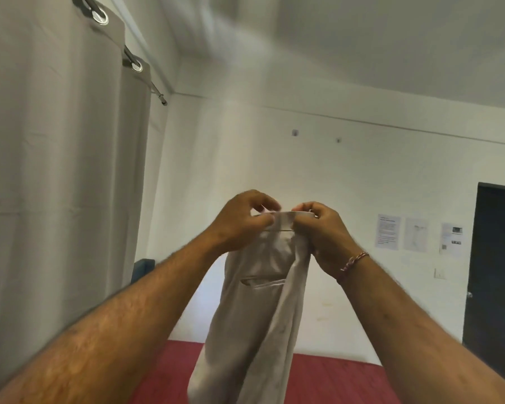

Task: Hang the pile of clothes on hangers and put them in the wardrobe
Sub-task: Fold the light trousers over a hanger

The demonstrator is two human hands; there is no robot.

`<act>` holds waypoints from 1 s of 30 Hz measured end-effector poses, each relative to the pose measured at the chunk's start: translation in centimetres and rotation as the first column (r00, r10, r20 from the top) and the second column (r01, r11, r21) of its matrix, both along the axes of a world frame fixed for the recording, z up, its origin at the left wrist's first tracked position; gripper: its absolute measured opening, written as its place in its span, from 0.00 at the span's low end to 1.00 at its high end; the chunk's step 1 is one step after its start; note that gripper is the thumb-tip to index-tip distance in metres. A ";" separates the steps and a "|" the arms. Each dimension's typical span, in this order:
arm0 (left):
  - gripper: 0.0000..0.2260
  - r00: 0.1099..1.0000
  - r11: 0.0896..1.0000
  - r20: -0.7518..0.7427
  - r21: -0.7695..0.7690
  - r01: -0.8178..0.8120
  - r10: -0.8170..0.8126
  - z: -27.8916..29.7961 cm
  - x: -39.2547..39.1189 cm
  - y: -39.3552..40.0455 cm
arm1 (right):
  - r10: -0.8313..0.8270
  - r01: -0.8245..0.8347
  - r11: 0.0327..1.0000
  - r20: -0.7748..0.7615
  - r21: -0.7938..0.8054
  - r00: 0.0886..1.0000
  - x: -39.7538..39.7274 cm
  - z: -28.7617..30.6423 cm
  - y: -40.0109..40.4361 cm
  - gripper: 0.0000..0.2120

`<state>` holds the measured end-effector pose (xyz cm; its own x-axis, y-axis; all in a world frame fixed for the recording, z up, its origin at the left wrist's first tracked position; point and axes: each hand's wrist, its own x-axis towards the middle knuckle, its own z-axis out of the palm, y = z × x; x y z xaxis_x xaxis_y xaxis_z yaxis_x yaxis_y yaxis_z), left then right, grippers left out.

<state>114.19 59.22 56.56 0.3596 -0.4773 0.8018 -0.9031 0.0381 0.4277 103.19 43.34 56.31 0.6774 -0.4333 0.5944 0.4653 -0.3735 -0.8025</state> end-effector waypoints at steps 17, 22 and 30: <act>0.13 0.726 0.896 -0.533 -0.175 0.408 -0.435 1.8 3.9 6.3 | -0.138 -0.009 0.897 -0.301 -0.442 0.944 -2.2 6.7 -4.1 0.15; 0.19 0.705 0.824 -0.431 -0.226 0.520 -0.563 4.4 3.2 7.9 | 0.201 -0.278 0.913 -0.263 -0.300 0.944 -3.7 9.0 -5.2 0.29; 0.23 0.849 0.973 -0.525 0.218 0.070 0.057 0.9 10.1 3.6 | 0.035 -0.239 0.935 -0.601 -0.262 0.798 4.0 4.4 -10.5 0.08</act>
